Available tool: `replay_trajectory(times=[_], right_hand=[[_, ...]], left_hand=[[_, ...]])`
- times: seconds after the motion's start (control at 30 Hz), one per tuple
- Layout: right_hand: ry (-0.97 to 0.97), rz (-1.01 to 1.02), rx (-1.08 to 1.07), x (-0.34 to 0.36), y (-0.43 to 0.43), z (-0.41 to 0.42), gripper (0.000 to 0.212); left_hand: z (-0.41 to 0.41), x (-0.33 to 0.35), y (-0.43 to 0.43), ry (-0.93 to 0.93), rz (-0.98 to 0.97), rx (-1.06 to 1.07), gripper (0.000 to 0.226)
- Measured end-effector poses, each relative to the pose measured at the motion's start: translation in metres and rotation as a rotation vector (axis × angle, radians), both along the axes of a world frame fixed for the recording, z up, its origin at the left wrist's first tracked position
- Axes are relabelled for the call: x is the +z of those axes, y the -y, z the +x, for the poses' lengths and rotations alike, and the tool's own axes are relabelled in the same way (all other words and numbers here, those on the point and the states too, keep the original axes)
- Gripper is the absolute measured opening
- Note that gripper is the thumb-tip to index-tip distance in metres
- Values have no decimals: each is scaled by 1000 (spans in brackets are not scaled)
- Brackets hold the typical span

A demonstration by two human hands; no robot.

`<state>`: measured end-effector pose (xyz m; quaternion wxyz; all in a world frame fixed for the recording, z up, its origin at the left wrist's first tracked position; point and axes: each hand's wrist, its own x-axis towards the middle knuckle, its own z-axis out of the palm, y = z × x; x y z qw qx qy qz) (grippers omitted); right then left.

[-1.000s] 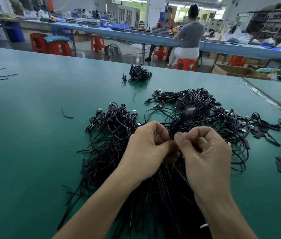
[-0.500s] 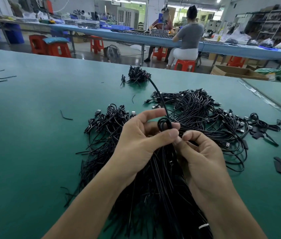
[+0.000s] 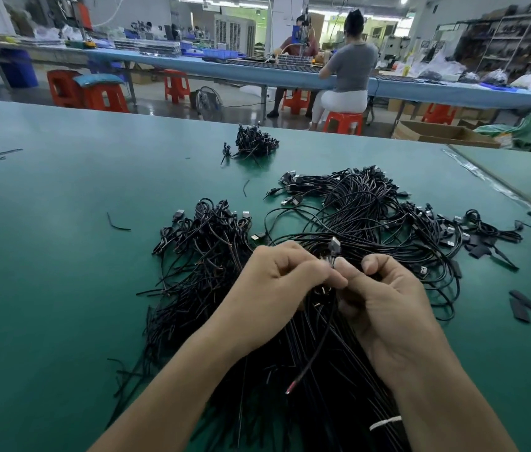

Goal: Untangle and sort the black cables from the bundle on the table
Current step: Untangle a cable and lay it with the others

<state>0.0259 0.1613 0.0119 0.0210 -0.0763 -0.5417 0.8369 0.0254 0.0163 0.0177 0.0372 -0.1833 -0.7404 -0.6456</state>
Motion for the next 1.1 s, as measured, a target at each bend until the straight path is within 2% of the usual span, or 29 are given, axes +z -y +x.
replay_trajectory(times=[0.03,0.07,0.13,0.17,0.23,0.37,0.57,0.7,0.8,0.9,1.0,1.1], right_hand=[[-26,20,-10,1,0,1,34],[-57,32,-21,3,1,1,34],[-117,32,-39,6,3,3,34],[-140,33,-41,7,4,3,34],[-159,48,-41,7,6,4,34],[-72,47,-33,4,7,5,36],[89,-159,96,8,8,3,27],[71,-97,99,12,5,5,16],[51,118,66,10,-1,3,10],[-28,669,-17,0,-9,1,8],[-94,1112,40,-11,-10,2,4],[-53,1324,148,-22,-4,5,21]], left_hand=[[-1,-2,0,1,-5,16,7],[-3,-5,0,15,0,30,7],[-6,-11,1,110,29,56,36],[-8,-13,2,171,29,60,44],[-9,-14,3,235,4,16,38],[-12,-18,5,79,-87,54,11],[-12,-14,7,-91,-176,191,10],[-16,-11,8,-119,-151,235,7],[-34,-10,21,-25,-47,459,16],[-57,-12,43,22,42,705,24],[-72,-22,66,-31,-92,907,24],[-84,-36,84,-10,-235,981,20]])
